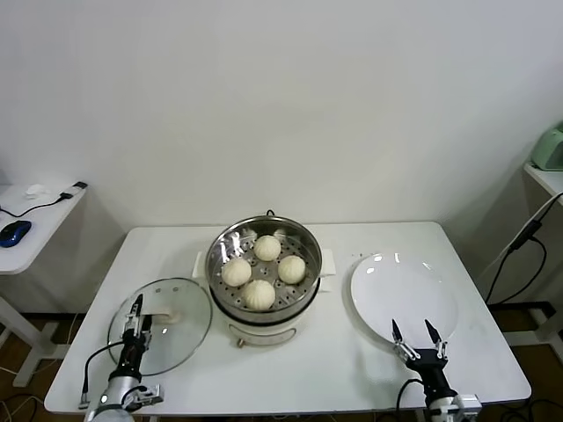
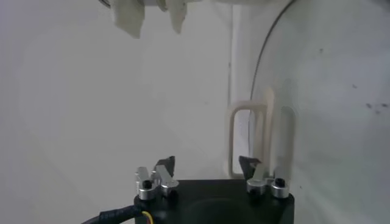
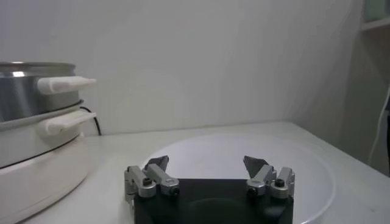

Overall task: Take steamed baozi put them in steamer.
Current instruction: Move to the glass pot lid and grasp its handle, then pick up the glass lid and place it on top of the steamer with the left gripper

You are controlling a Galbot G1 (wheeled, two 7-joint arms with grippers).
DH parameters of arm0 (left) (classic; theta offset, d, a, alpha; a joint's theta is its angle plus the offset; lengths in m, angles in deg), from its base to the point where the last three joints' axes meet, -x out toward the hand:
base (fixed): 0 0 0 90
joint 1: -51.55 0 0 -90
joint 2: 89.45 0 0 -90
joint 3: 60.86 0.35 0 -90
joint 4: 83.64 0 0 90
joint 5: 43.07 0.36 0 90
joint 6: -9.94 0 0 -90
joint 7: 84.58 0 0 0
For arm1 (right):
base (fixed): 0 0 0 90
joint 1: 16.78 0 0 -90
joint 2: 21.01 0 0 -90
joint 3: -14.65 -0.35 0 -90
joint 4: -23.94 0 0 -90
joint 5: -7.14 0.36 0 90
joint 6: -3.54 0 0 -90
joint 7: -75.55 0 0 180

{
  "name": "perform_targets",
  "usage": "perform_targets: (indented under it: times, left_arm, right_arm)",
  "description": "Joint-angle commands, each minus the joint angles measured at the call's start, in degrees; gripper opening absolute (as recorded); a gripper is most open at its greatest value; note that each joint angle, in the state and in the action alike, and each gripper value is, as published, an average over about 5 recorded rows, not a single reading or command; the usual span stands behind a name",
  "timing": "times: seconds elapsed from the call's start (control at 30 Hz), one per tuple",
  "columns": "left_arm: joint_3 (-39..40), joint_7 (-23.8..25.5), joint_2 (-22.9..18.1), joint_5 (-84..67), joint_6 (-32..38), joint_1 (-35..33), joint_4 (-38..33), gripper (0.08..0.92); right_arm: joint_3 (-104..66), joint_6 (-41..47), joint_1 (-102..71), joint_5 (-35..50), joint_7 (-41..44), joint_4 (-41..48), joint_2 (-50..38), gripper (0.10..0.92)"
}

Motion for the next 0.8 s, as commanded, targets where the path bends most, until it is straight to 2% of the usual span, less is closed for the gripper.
perform_targets:
  times: [0.03,0.57,0.8]
  left_arm:
    - [0.00,0.35,0.07,0.45,-0.29,1.19,0.76,0.628]
    - [0.68,0.19,-0.72,-0.49,-1.66,1.34,1.39,0.174]
    - [-1.35,1.93,0.85,-3.79,-1.62,-1.12,-7.18,0.146]
  right_arm:
    - [-0.06,0.07,-0.02,-0.88,0.09,0.01,0.37,0.823]
    - [-0.34,0.71,0.35,-1.88,-0.01,-1.51,0.38,0.823]
    - [-0.47,0.81,0.74,-2.09,-0.37,-1.96,0.28,0.823]
